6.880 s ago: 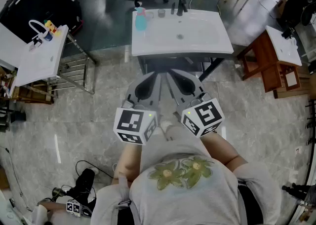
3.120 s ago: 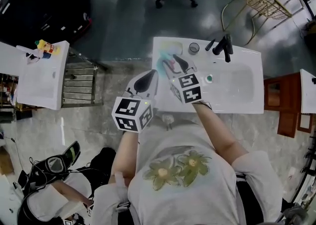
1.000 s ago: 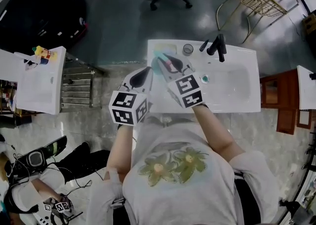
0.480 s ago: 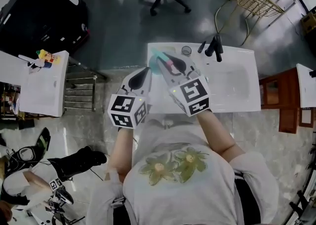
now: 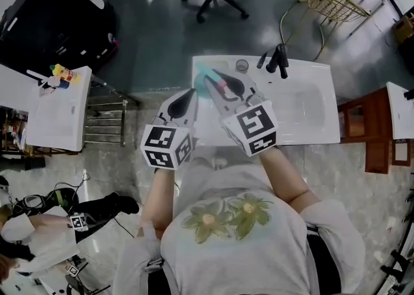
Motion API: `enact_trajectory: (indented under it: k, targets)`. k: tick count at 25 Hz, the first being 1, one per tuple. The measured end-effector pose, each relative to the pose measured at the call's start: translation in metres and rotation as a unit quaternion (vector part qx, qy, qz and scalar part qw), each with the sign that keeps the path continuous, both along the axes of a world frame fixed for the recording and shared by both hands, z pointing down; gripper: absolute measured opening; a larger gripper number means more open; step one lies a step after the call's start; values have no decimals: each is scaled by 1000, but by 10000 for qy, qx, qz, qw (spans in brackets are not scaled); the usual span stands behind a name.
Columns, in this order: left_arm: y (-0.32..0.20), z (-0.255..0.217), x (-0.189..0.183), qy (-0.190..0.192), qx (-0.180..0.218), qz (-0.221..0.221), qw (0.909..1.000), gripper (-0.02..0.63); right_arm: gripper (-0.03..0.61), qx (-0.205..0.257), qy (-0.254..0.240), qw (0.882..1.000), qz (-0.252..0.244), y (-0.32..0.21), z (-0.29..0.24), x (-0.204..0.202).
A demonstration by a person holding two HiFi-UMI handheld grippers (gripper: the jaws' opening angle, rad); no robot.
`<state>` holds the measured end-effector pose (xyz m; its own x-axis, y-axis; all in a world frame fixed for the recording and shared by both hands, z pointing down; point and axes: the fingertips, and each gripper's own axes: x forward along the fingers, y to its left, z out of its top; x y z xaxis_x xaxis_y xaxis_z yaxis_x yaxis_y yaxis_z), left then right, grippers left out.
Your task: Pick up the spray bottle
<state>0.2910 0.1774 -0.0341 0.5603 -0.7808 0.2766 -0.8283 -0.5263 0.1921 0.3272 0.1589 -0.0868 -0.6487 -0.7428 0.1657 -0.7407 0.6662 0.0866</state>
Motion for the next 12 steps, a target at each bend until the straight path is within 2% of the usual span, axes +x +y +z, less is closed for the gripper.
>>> enact_trajectory:
  k: [12]
  targets:
    - [7,0,1,19,12,-1,10000,6,72,-3,34,10000,-31,9,2,0]
